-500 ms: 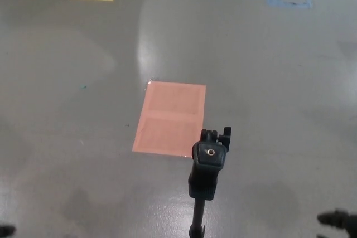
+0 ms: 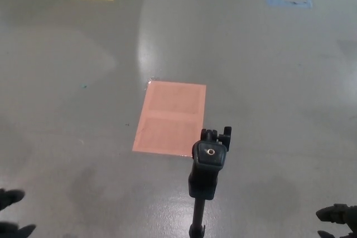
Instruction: The robot uses its left hand to grab the top of a phone stand kept on the floor and rotates it anti-clockwise
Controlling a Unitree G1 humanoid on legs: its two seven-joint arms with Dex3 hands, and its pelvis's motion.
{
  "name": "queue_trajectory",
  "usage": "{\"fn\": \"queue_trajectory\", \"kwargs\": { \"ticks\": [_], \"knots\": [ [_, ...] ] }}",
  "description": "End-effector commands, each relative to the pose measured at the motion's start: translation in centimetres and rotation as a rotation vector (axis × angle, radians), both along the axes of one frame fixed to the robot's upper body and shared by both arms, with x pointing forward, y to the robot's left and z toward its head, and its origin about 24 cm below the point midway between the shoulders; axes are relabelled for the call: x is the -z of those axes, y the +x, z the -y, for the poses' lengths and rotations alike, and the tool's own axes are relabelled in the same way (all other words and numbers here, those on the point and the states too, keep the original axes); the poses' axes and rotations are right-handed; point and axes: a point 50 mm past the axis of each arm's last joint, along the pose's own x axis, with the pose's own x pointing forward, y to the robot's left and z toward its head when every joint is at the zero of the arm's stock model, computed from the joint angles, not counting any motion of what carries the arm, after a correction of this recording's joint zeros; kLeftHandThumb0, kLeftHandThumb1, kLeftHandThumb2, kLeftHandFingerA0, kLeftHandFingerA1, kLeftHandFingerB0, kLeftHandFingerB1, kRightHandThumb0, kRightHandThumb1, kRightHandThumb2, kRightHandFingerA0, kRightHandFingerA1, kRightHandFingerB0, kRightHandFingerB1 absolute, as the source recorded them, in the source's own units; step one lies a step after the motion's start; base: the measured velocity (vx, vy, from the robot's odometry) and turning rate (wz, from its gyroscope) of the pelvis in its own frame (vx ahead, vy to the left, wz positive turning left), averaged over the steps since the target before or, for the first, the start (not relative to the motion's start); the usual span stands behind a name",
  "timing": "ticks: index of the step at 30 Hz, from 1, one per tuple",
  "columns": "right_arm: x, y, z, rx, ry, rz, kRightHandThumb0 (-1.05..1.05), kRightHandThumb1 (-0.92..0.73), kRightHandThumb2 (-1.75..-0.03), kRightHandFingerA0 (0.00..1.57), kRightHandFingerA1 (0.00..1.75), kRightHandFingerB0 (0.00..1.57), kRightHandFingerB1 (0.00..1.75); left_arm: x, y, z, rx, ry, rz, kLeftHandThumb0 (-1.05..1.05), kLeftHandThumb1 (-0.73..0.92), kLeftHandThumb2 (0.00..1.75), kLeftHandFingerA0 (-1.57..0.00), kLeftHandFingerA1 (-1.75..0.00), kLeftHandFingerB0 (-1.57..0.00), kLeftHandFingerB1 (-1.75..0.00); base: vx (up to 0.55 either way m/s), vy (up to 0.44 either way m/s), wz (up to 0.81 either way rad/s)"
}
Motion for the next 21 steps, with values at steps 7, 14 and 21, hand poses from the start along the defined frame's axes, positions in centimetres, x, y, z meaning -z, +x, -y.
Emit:
{"fn": "queue_trajectory", "kwargs": {
  "ticks": [7, 14, 21],
  "knots": [
    [0.0, -0.5, 0.9, -0.015, -0.027, -0.016, -0.46, -0.70, -0.79, 0.38, 0.47, 0.13, 0.36, -8.1, 1.2, 7.7, 0.403, -0.078, 0.487, -0.27, 0.58, 0.59, -0.42, -0.41, -0.33, -0.33, 0.00, 0.000, 0.00],
    [0.0, -0.5, 0.9, -0.021, -0.038, -0.016, -0.32, -0.61, -1.00, 0.38, 0.59, 0.04, 0.43, -13.2, 0.3, 11.8, 0.623, -0.080, 0.638, -0.33, 0.48, 0.61, -0.28, -0.40, -0.24, -0.34, 0.00, 0.000, 0.00],
    [-0.1, -0.4, 1.0, -0.021, -0.031, -0.013, -0.46, -0.70, -0.79, 0.39, 0.47, 0.13, 0.36, -17.4, -0.6, 15.5, 0.850, -0.074, 0.823, -0.39, 0.31, 0.61, -0.06, -0.35, -0.08, -0.26, 0.00, 0.000, 0.00]
  ]
}}
